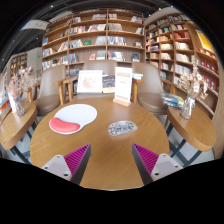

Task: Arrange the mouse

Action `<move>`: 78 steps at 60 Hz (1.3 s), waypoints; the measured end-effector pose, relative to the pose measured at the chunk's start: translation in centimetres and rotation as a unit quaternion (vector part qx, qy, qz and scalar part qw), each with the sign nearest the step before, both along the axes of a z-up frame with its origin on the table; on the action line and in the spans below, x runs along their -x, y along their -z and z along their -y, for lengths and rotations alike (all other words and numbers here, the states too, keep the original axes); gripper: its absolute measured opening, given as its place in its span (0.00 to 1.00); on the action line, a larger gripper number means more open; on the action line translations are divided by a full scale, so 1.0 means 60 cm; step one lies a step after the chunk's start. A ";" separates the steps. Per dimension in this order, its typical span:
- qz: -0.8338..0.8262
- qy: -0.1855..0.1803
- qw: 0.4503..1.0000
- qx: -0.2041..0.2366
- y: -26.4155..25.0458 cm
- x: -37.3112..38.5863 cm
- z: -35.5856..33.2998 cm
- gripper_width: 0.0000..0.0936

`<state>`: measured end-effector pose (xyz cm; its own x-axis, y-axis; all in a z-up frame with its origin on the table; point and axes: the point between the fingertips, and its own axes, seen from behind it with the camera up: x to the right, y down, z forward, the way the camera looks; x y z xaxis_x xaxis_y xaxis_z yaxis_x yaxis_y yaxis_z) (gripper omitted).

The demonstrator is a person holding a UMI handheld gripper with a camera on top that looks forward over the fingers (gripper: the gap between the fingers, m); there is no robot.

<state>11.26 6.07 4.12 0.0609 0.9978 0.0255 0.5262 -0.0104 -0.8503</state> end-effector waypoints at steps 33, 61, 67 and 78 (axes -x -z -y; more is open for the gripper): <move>0.041 0.018 0.999 0.022 0.084 0.158 -0.036 0.91; 0.048 0.010 0.999 0.013 0.095 0.272 -0.039 0.91; 0.049 0.004 0.999 0.013 0.096 0.285 -0.034 0.90; 0.044 -0.003 0.999 0.005 0.092 0.292 -0.037 0.48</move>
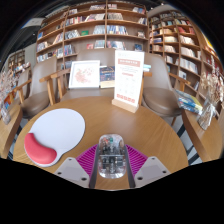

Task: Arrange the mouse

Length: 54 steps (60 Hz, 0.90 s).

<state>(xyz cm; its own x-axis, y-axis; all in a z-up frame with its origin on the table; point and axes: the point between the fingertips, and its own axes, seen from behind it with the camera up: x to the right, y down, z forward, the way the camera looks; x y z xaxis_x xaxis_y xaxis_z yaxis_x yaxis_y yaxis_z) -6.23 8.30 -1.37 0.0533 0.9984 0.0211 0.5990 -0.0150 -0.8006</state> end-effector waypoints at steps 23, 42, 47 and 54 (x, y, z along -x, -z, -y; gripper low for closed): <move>-0.073 -0.032 0.997 0.004 -0.231 0.041 0.125 0.45; -0.014 -0.060 0.998 0.029 -0.112 0.131 0.309 0.45; 0.000 -0.064 0.998 0.019 -0.067 0.144 0.328 0.45; 0.021 -0.054 0.998 0.020 -0.018 0.146 0.336 0.46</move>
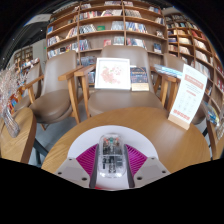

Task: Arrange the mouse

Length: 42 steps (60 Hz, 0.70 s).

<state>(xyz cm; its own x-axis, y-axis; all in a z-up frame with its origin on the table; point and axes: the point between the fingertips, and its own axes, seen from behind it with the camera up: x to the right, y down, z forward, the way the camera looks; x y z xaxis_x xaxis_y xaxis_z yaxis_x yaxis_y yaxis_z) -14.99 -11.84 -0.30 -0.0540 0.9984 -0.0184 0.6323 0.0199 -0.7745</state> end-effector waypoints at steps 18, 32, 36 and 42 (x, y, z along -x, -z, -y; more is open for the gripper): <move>-0.013 0.022 1.000 0.002 -0.027 -0.012 -0.016 0.90; -0.060 0.023 0.998 -0.022 -0.197 -0.174 -0.068 0.91; -0.071 0.023 0.997 -0.036 -0.241 -0.253 -0.093 0.91; -0.086 0.024 0.995 -0.041 -0.286 -0.372 -0.123 0.91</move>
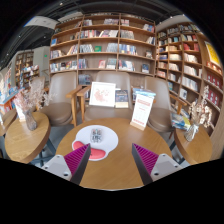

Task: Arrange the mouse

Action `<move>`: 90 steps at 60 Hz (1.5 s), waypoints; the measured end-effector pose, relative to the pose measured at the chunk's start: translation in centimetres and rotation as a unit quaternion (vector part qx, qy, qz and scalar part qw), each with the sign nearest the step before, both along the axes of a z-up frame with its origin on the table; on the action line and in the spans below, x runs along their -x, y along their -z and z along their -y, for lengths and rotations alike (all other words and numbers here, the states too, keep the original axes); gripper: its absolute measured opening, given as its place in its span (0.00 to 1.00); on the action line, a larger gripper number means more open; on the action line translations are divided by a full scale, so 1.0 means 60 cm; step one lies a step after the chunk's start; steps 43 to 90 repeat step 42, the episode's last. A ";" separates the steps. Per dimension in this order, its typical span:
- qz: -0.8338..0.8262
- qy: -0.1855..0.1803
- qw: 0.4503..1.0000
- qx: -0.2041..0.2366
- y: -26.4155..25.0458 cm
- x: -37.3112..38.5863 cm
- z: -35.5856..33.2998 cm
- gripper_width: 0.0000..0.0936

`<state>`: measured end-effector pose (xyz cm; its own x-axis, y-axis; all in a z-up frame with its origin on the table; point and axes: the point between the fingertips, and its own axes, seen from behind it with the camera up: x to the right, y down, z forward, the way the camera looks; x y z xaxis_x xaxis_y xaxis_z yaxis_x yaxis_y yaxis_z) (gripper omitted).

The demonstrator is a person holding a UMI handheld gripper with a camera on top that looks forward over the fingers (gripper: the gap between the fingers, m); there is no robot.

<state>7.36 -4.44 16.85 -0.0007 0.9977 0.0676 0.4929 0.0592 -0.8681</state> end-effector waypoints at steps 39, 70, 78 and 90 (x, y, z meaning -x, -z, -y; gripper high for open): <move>-0.002 -0.005 1.000 0.014 -0.007 -0.439 -0.033 0.91; -0.007 -0.007 1.000 0.016 -0.014 -0.443 -0.032 0.91; -0.007 -0.007 1.000 0.016 -0.014 -0.443 -0.032 0.91; -0.007 -0.007 1.000 0.016 -0.014 -0.443 -0.032 0.91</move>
